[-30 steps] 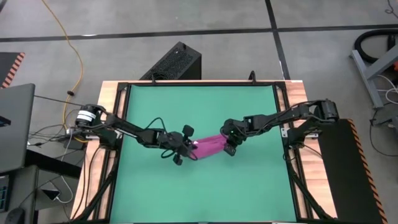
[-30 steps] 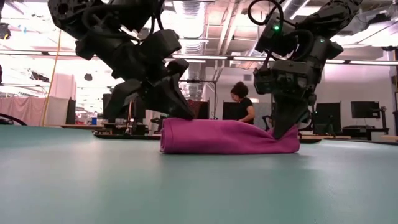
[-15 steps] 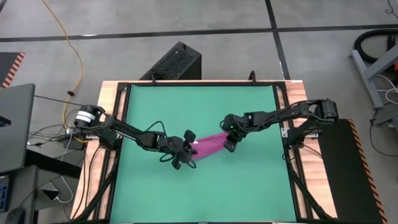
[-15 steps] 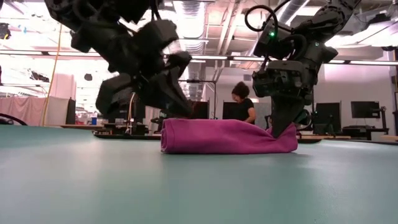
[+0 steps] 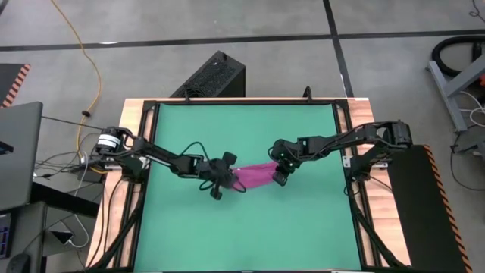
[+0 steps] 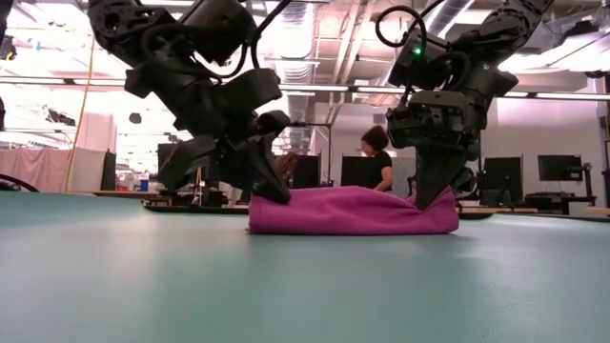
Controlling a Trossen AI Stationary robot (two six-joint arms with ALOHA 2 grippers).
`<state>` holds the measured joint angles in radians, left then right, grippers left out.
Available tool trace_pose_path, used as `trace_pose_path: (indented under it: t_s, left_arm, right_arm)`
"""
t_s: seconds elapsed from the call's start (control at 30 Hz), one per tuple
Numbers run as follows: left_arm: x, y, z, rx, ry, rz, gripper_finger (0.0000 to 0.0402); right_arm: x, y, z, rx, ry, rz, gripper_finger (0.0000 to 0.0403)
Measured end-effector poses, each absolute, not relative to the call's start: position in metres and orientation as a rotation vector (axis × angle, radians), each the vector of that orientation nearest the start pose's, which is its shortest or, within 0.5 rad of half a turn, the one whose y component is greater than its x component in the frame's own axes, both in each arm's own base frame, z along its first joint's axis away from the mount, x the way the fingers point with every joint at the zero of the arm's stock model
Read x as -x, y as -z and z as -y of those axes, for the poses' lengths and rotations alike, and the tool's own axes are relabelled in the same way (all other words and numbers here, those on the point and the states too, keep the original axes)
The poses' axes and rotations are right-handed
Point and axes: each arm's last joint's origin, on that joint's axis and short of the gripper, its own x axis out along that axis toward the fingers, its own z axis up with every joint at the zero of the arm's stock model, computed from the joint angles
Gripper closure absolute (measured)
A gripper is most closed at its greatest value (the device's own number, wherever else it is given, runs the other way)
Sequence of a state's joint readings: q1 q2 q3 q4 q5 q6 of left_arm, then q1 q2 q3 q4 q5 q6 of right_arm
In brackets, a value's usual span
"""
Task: Roll towel
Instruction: Roll the violet towel
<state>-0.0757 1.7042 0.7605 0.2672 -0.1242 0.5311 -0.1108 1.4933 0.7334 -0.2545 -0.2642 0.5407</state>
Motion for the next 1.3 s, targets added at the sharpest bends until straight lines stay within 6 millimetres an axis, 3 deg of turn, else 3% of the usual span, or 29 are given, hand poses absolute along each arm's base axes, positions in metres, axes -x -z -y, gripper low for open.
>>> trace_pose_path:
  t_s: [0.53,0.83,1.07,1.3]
  left_arm:
    - [-0.322,-0.14,-0.002,-0.46,0.114,-0.694,0.0401]
    - [-0.321,-0.139,-0.005,-0.442,0.131,-0.696,0.0401]
    - [-0.315,-0.132,-0.009,-0.418,0.125,-0.725,0.0402]
    - [-0.315,-0.132,-0.009,-0.419,0.122,-0.721,0.0401]
  right_arm:
    - [-0.267,-0.171,0.023,-0.546,0.143,-0.952,0.0339]
    - [-0.266,-0.173,0.027,-0.477,0.209,-0.93,0.027]
    - [-0.261,-0.191,0.03,-0.423,0.215,-0.844,0.0225]
    - [-0.262,-0.214,0.008,-0.259,0.127,-0.634,0.0243]
